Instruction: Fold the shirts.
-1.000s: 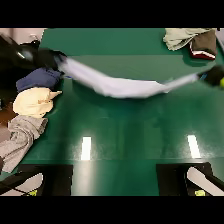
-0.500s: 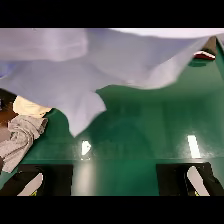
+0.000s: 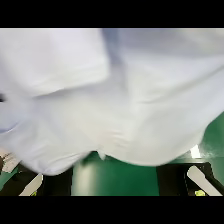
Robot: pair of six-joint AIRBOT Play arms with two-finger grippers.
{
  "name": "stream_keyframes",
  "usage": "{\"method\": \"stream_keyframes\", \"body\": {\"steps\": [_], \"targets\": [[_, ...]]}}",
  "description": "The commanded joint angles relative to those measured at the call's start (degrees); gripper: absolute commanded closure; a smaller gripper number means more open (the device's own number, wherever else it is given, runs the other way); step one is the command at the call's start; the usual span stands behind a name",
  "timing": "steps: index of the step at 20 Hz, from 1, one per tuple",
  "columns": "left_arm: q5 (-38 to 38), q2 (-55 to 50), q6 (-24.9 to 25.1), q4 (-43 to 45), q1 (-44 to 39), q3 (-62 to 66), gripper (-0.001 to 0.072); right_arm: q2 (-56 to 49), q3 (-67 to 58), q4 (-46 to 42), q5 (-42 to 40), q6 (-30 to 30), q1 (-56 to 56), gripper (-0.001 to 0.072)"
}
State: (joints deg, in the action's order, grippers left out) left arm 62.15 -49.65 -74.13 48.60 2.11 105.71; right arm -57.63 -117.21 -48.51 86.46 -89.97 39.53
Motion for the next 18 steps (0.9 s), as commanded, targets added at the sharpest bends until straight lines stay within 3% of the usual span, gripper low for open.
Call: {"method": "stream_keyframes", "body": {"steps": [1,4,6,11,18], "targets": [[3.41,-4.42,-2.47,0.87,0.00,-12.59,0.0684,-7.65,6.34,-1.46,10.95,-4.37,0.20,0.0701],[5.70,-11.69,-2.45,0.35,0.00,-19.02,0.0683,-14.38,13.68,-12.50,16.09,-4.94,-4.87,0.0701],[5.66,-16.57,-2.36,0.50,0.00,-21.29,0.0683,-18.34,18.14,-18.93,15.21,-4.59,-10.27,0.0701],[-0.98,-29.05,2.69,0.42,0.00,-22.03,0.0683,-26.69,25.51,-24.96,-4.33,-2.91,-22.12,0.0701],[-21.53,-36.98,6.43,-0.61,0.00,-22.03,0.0683,-31.82,26.43,-25.09,-26.64,-2.91,-29.11,0.0701]]}}
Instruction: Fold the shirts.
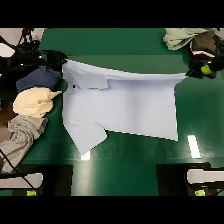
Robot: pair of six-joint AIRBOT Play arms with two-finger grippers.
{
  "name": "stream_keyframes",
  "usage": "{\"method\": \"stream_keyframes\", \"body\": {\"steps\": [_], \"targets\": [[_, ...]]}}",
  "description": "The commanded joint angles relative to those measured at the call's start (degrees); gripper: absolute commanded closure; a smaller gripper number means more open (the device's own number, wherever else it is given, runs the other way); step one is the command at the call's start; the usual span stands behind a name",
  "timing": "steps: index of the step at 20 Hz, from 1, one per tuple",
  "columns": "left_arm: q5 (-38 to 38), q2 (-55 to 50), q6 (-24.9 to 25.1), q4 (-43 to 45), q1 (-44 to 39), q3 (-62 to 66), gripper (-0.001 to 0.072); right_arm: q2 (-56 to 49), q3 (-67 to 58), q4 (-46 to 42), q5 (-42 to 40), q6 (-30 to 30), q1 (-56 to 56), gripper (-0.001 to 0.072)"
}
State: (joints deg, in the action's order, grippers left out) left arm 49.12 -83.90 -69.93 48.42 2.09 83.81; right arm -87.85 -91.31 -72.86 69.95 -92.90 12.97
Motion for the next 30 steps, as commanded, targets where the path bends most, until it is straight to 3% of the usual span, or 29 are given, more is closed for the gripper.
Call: {"method": "stream_keyframes", "body": {"steps": [1,5,8,12,16,17,18,19,20,24,30], "targets": [[-9.55,-3.10,3.17,-0.44,0.02,-0.11,0.0684,-1.57,0.52,-0.76,-11.65,0.00,-2.62,0.0701],[-6.69,-4.33,6.08,0.90,0.04,-0.07,0.0683,-1.64,1.60,-0.92,-10.29,0.04,-2.69,0.0701],[3.76,-4.44,5.73,9.44,0.04,-0.07,0.0683,-1.64,6.16,-0.96,-4.81,2.08,-3.65,0.0701],[18.53,-4.44,3.26,21.88,0.04,-0.31,0.0683,-1.51,12.94,-2.32,-4.09,2.08,-5.92,0.0701],[23.32,-4.50,1.05,23.23,0.04,-3.15,0.0680,-1.51,14.93,-2.19,-3.43,2.10,-6.71,0.0696],[23.54,-4.50,-0.61,23.32,0.04,-3.37,0.0493,-1.20,14.88,-2.14,-3.06,2.01,-6.67,0.0692],[23.54,-4.39,-3.50,24.37,0.04,-3.32,0.0180,-0.85,14.58,-2.16,-2.27,2.03,-6.67,0.0613],[24.22,-4.13,-6.16,25.73,0.04,-3.32,0.0171,-0.52,13.79,-2.23,-1.07,2.05,-6.51,0.0354],[25.68,-3.69,-6.69,26.88,0.04,-3.32,0.0223,-0.13,12.61,-2.16,1.09,2.10,-5.99,0.0233],[30.77,2.69,-8.61,27.52,0.02,-5.46,0.0228,3.89,9.42,-1.86,8.17,3.32,-3.41,0.0267],[18.25,30.88,-19.15,25.90,0.04,-39.41,0.0228,13.53,15.78,-1.66,6.67,4.55,-0.66,0.0272]]}}
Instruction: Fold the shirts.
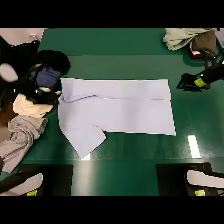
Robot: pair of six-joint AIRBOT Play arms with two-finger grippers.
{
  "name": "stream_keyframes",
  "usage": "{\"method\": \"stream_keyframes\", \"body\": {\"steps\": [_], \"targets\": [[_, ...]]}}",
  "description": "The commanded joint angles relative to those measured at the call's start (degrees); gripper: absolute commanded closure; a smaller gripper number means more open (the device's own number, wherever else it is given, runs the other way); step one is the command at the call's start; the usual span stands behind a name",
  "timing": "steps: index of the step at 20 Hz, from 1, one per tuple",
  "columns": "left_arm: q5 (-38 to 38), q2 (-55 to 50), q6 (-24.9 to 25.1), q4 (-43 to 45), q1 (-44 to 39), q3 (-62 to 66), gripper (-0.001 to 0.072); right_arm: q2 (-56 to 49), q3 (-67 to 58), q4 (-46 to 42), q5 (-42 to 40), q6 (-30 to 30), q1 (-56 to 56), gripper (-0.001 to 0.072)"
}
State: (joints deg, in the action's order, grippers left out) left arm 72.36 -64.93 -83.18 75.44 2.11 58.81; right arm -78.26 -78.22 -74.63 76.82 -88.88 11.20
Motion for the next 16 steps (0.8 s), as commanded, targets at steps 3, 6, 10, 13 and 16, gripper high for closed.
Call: {"method": "stream_keyframes", "body": {"steps": [3,6,10,13,16], "targets": [[-5.60,21.18,-8.85,-8.83,0.02,-28.30,0.0227,5.01,4.70,0.20,-0.09,0.61,1.03,0.0282],[-7.56,22.49,-9.66,-16.17,0.00,-35.28,0.0228,4.98,5.46,5.27,-0.13,2.27,0.81,0.0282],[-10.21,22.47,-9.94,-17.75,0.00,-39.34,0.0228,5.01,5.35,8.63,-0.31,3.04,0.81,0.0282],[-12.22,22.47,-9.92,-17.77,0.00,-41.29,0.0228,5.01,5.35,9.03,-0.31,3.04,0.81,0.0282],[-14.78,21.99,-9.84,-18.97,0.00,-42.58,0.0228,5.01,5.35,9.05,-0.31,3.04,0.81,0.0282]]}}
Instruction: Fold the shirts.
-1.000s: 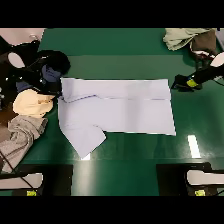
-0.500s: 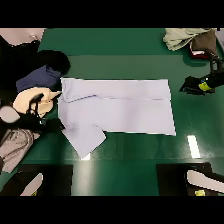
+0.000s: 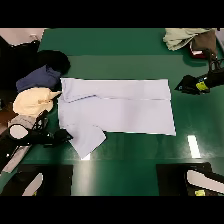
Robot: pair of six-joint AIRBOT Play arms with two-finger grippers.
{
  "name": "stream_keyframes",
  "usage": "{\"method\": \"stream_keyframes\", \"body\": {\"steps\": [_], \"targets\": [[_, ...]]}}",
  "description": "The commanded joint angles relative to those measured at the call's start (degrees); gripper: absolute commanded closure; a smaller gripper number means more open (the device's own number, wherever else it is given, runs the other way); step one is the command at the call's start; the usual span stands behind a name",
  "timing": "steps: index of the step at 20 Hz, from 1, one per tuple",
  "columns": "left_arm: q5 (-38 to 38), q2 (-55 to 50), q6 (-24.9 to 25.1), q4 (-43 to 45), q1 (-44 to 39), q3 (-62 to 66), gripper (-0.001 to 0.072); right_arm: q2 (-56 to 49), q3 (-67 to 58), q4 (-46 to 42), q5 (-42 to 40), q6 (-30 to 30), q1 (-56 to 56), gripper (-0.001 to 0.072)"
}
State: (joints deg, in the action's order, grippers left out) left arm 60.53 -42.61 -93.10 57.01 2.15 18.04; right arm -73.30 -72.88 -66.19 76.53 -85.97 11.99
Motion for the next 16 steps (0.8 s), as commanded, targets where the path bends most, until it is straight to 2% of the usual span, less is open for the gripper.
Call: {"method": "stream_keyframes", "body": {"steps": [1,2,4,5,6,7,10,14,16], "targets": [[-4.00,-0.66,0.74,-1.99,-0.04,-1.79,0.0229,0.04,0.02,0.61,-0.04,0.13,0.02,0.0282],[-5.20,-1.20,1.73,-3.06,-0.04,-1.81,0.0232,0.04,0.02,0.61,0.02,0.13,0.02,0.0282],[-5.70,-1.62,3.45,-3.41,-0.04,-1.79,0.0544,0.04,0.02,0.61,0.81,0.15,0.02,0.0282],[-5.68,-1.62,3.52,-3.58,-0.04,-1.79,0.0638,0.04,0.04,0.50,1.49,0.46,0.07,0.0282],[-5.57,-1.62,3.56,-3.82,-0.04,-1.75,0.0683,0.04,0.04,0.48,2.47,1.62,0.39,0.0282],[-5.16,-1.51,3.69,-4.31,-0.04,-1.60,0.0683,0.04,0.15,0.48,4.13,2.12,0.96,0.0282],[-0.59,-1.49,8.11,-4.31,-0.04,2.71,0.0684,0.66,4.52,0.02,9.20,3.69,4.00,0.0282],[3.39,-1.49,12.76,-4.31,-0.04,10.58,0.0683,5.07,19.19,0.04,7.41,6.08,11.30,0.0283],[3.30,-1.49,12.72,-4.83,-0.04,12.26,0.0683,6.43,24.98,0.22,5.11,7.23,14.14,0.0282]]}}
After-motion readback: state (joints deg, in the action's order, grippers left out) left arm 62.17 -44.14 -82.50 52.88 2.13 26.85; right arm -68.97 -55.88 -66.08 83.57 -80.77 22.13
